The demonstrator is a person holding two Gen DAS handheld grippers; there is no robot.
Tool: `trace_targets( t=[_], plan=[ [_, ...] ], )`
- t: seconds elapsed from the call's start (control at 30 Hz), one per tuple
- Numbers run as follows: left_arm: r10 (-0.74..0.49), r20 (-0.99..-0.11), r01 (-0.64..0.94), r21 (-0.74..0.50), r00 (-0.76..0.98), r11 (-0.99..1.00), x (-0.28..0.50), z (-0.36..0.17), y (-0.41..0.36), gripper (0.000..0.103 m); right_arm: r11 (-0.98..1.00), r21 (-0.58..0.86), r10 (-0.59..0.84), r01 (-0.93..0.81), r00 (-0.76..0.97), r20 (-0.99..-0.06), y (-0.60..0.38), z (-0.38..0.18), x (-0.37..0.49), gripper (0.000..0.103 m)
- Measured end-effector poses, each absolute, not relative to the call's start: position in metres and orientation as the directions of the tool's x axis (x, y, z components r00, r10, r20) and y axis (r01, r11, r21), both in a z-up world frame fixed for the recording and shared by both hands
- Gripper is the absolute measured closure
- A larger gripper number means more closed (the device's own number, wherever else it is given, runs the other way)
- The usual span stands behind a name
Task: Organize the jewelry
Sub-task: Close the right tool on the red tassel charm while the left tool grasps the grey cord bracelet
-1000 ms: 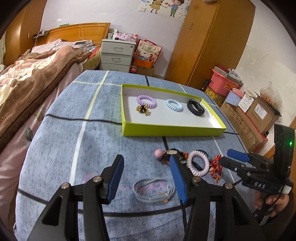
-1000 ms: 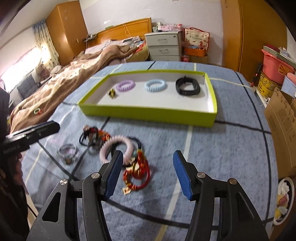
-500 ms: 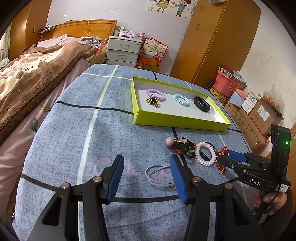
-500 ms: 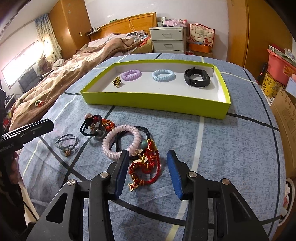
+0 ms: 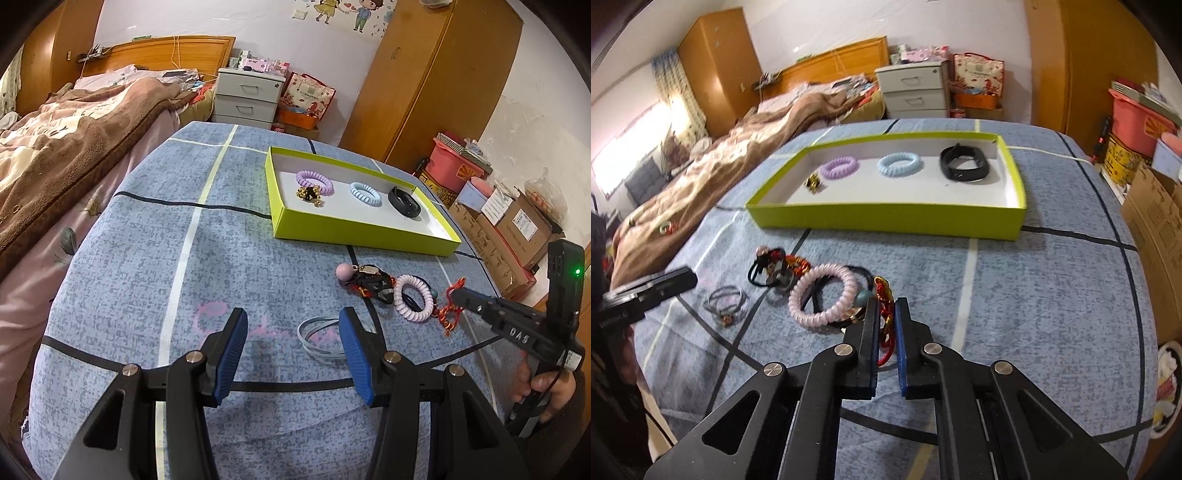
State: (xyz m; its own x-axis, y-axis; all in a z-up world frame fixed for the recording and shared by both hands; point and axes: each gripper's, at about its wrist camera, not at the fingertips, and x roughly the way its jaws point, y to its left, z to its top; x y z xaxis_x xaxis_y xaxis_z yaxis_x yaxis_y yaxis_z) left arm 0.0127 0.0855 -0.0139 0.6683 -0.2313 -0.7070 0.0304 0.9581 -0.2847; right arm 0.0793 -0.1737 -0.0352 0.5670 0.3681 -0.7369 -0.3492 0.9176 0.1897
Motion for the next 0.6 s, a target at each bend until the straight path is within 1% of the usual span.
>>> trace_targets(
  t=[0.5, 0.6],
  plan=[
    [-0.27, -0.725, 0.092, -0.276, 0.634, 0.957, 0.012, -0.019, 0.07, 0.049, 0.909, 0.258, 0.414, -0.328, 0.627, -0.66, -0.196, -0.008, 0.064, 0.095],
    [-0.278, -0.73, 0.12, -0.262, 0.625, 0.958, 0.013, -0.02, 0.061, 0.047, 0.906, 0.26, 0.419, -0.333, 0.625, -0.659, -0.195, -0.007, 0.062, 0.095]
  ],
)
